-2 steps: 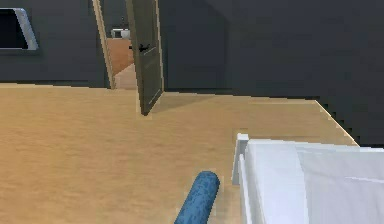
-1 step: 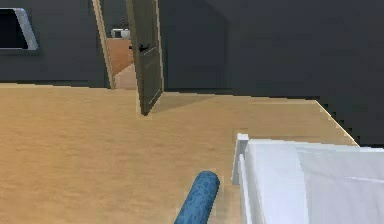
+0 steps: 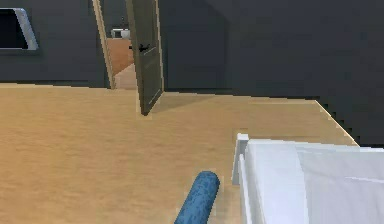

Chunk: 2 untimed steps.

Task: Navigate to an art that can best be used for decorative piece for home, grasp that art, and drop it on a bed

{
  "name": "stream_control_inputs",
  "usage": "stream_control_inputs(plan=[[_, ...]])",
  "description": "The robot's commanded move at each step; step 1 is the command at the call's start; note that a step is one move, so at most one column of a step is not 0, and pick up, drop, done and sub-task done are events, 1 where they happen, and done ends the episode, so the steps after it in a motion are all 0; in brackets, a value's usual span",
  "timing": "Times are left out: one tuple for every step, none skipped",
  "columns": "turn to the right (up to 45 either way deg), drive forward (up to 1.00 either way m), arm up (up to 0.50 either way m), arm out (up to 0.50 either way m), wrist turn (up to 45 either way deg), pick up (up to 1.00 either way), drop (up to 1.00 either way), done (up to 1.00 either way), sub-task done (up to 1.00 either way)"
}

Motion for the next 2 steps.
stream_control_inputs(plan=[[0.0,0.0,-0.26,0.0,0.0,0.0,0.0,0.0,0.0],[0.0,0.0,-0.32,0.0,0.0,0.0,0.0,0.0,0.0]])
